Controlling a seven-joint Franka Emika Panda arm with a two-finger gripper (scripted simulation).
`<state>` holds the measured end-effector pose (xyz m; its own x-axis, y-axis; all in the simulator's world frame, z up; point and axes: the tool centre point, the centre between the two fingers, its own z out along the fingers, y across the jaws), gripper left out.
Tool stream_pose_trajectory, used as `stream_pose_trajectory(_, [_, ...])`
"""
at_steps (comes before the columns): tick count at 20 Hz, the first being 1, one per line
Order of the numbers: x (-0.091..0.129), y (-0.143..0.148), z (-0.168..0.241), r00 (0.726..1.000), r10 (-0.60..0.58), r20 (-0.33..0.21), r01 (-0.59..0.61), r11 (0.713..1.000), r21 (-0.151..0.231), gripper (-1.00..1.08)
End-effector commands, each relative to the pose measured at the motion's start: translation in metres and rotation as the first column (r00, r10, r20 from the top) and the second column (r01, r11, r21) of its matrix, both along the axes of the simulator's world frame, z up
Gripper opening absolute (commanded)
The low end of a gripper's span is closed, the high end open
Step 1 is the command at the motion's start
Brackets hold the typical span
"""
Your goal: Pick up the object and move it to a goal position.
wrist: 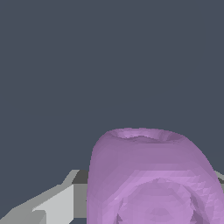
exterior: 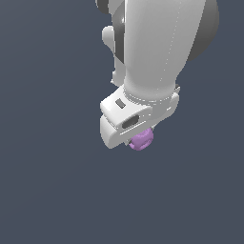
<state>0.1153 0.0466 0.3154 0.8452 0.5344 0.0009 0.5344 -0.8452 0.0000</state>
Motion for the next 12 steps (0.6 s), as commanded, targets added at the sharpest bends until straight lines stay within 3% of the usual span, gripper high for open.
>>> stream_pose_trajectory(1, [0.004,0.006,0.013,1.000,0.000,-0.001,0.000,1.000,0.000,-1.00])
stream_pose_trajectory(12, [0.017,0.023,0.050,1.000,0.000,-0.001,0.000,1.000,0.000,-1.00])
